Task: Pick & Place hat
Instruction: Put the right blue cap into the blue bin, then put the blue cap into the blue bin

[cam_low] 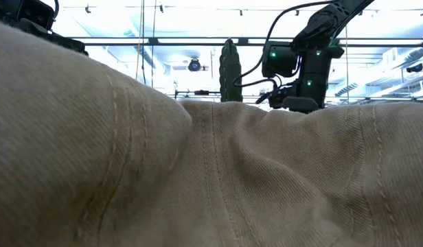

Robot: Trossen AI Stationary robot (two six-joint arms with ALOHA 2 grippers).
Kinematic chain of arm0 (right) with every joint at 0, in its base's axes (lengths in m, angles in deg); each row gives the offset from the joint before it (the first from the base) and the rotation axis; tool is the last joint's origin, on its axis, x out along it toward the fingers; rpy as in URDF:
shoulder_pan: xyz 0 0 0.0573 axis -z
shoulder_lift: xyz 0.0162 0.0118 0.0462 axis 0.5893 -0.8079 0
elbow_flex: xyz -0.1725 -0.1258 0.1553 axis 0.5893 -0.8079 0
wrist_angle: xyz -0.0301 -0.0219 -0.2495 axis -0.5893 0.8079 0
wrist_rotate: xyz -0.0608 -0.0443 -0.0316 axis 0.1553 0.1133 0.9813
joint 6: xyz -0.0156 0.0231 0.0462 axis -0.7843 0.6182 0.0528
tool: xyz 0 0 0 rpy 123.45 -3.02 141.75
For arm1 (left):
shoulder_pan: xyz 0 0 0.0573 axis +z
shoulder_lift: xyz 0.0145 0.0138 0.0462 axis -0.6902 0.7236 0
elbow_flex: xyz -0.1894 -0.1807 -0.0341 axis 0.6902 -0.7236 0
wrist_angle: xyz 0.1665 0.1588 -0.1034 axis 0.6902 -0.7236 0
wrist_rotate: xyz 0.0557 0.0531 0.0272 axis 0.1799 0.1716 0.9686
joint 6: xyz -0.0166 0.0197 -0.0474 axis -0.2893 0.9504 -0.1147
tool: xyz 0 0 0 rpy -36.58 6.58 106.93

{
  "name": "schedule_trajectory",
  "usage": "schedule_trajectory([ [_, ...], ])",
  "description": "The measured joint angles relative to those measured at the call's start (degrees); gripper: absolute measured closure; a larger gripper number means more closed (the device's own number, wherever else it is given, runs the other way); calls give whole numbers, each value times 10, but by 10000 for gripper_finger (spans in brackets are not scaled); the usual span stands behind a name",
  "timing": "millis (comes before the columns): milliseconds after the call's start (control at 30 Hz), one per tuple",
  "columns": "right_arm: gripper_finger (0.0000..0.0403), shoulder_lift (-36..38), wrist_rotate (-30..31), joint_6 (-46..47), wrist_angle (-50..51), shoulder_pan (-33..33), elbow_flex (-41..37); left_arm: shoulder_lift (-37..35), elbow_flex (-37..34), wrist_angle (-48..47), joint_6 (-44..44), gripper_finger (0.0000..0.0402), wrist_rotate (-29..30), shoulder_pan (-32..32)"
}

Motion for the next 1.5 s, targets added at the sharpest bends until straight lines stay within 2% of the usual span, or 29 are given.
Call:
schedule_trajectory([
  [333, 385, -1, -1, -13, -30, 0, -1, 0, 0, 0, 0, 381, 0, 0],
  [700, 321, 8, -16, -22, -21, 0, 0, 0, 0, 0, 0, 381, 0, 0],
  [1067, 258, 77, -32, -15, -10, -1, 0, 0, 0, 0, 0, 381, 0, 0],
  [1500, 250, 155, -32, 62, -38, -1, 0, 0, 0, 0, 0, 381, 0, 0],
])
